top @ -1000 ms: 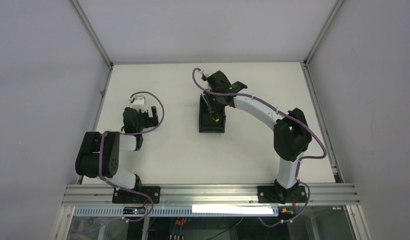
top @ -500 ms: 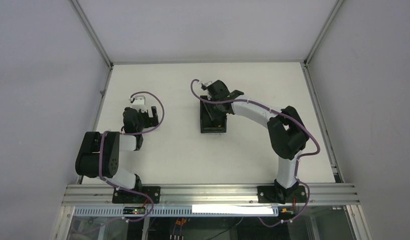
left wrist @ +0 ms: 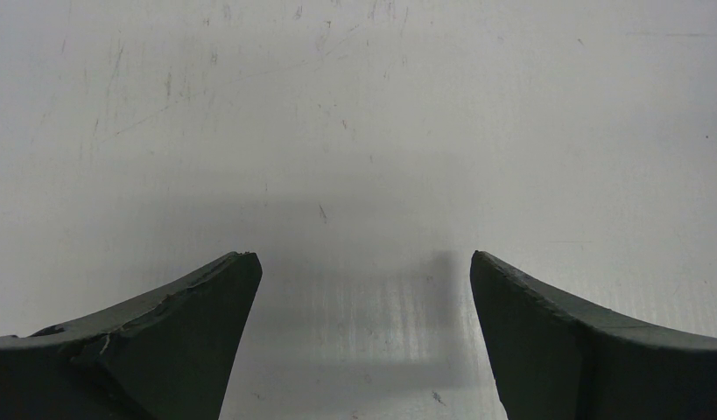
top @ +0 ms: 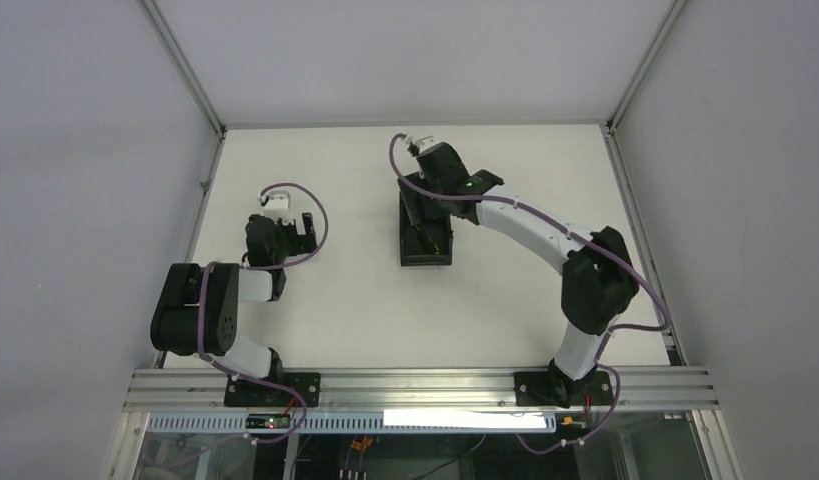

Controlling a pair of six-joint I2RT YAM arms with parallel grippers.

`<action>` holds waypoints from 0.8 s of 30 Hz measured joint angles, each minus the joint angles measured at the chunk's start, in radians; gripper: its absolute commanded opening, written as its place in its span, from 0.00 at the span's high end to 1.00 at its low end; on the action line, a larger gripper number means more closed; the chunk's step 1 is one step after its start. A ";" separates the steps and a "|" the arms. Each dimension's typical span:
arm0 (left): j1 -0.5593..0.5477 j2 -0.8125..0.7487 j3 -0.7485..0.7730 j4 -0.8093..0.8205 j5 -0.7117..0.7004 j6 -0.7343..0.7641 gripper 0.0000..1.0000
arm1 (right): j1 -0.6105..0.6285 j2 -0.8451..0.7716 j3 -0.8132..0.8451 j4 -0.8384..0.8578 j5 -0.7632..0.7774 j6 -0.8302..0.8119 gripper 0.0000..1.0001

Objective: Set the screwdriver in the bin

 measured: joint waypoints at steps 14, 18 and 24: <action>0.000 0.000 0.000 0.000 0.000 0.000 0.01 | -0.442 -0.373 -0.128 -0.119 0.109 0.124 0.01; 0.000 0.000 0.000 0.000 0.000 0.000 0.01 | -0.621 -0.381 -0.171 -0.153 0.077 0.111 0.01; 0.000 0.000 0.000 0.000 0.000 0.000 0.01 | -0.675 -0.381 -0.197 -0.177 0.101 0.087 0.01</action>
